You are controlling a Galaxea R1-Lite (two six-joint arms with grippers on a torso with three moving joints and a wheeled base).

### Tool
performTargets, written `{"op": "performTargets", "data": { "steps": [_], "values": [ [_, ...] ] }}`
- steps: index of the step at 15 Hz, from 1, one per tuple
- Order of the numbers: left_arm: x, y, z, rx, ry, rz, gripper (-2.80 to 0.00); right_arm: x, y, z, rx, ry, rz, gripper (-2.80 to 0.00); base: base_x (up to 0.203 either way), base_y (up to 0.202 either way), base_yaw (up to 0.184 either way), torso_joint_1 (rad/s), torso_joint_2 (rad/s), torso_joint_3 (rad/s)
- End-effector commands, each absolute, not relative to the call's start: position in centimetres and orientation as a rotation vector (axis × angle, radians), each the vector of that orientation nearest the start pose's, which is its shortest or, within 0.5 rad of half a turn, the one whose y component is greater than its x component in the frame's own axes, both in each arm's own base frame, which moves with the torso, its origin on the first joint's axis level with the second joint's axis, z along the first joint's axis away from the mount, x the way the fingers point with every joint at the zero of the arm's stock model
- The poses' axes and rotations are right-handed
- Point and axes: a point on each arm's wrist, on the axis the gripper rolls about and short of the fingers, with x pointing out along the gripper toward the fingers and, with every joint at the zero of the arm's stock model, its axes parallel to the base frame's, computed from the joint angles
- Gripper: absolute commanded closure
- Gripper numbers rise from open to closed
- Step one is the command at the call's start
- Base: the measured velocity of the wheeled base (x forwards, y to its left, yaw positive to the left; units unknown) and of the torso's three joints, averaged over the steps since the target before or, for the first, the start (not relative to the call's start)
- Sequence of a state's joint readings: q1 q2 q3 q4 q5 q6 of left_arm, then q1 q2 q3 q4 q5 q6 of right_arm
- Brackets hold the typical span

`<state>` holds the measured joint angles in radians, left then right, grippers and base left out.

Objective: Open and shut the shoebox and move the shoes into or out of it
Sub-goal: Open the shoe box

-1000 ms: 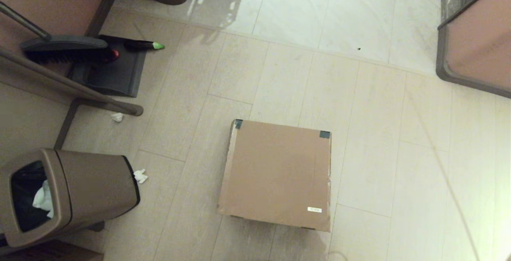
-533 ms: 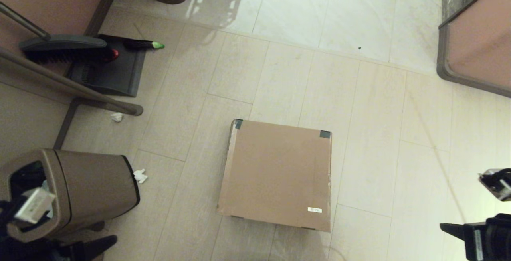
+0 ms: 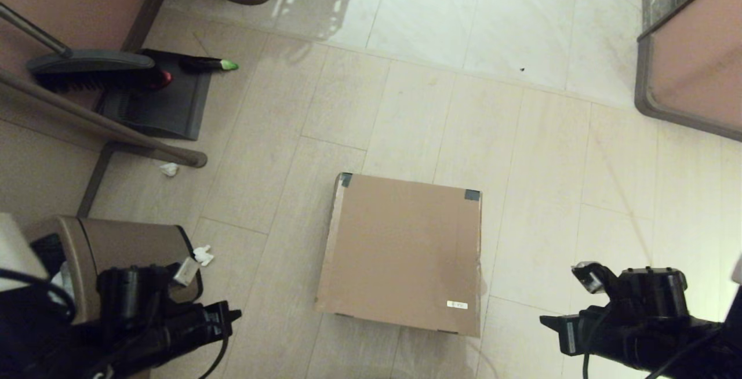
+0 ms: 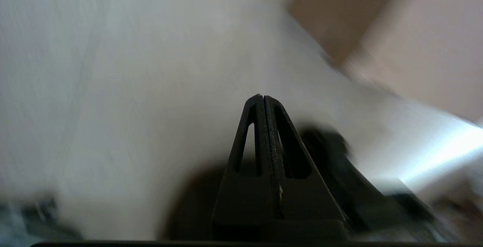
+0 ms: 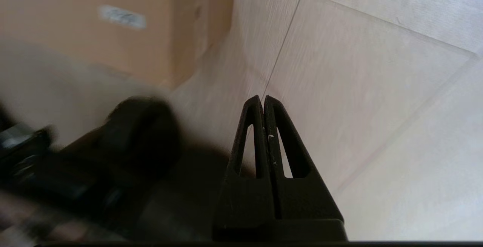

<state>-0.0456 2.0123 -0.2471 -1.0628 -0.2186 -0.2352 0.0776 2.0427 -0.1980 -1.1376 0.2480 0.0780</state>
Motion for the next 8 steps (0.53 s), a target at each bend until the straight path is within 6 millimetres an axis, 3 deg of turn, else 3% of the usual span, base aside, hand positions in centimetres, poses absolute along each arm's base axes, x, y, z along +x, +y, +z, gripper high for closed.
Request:
{"op": "performTargets", "data": {
  "steps": [1, 4, 8],
  "values": [
    [28.5, -3.3, -3.2, -0.218, 0.608, -0.182, 0.00, 25.1, 3.3, -3.1, 0.118, 0.707, 0.296, 0.00, 0.000, 0.000, 0.000, 0.000, 0.00, 0.000],
    [32.6, -6.3, -2.2, -0.172, 0.407, -0.242, 0.00, 27.8, 4.6, -3.9, 0.086, 0.590, 0.268, 0.00, 0.000, 0.000, 0.000, 0.000, 0.00, 0.000],
    [37.1, -9.2, -1.8, -0.155, 0.328, -0.257, 0.00, 31.5, 5.5, -3.9, 0.074, 0.501, 0.243, 0.00, 0.000, 0.000, 0.000, 0.000, 0.00, 0.000]
  ]
}}
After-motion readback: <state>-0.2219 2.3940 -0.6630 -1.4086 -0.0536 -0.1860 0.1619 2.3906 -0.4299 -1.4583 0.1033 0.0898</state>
